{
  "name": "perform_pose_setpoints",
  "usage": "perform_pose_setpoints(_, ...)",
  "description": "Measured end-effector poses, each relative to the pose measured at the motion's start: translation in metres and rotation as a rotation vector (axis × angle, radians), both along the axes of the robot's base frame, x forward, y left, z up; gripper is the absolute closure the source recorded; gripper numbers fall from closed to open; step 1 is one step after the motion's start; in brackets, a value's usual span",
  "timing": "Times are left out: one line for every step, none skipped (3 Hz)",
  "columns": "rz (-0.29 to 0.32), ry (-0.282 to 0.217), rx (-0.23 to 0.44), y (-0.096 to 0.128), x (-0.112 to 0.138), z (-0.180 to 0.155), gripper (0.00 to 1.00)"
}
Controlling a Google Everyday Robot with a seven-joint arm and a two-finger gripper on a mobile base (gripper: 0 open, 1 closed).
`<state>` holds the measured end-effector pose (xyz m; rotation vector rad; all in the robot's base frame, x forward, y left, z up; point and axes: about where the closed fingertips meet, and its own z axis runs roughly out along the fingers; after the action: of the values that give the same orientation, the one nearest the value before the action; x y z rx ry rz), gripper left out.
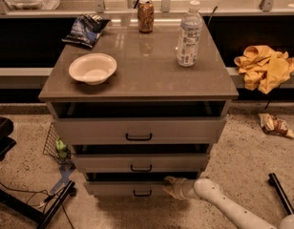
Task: Open bottom drawer
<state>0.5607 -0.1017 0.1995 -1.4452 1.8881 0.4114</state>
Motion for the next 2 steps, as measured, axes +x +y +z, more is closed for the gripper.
perform_pose_setpoints(0.0,0.004,0.009,-0.002,-0.004,-0.001,0.99)
perform_pose_setpoints(-0.019,0.027,0.047,-0.021,-0.034,-0.003,1.0)
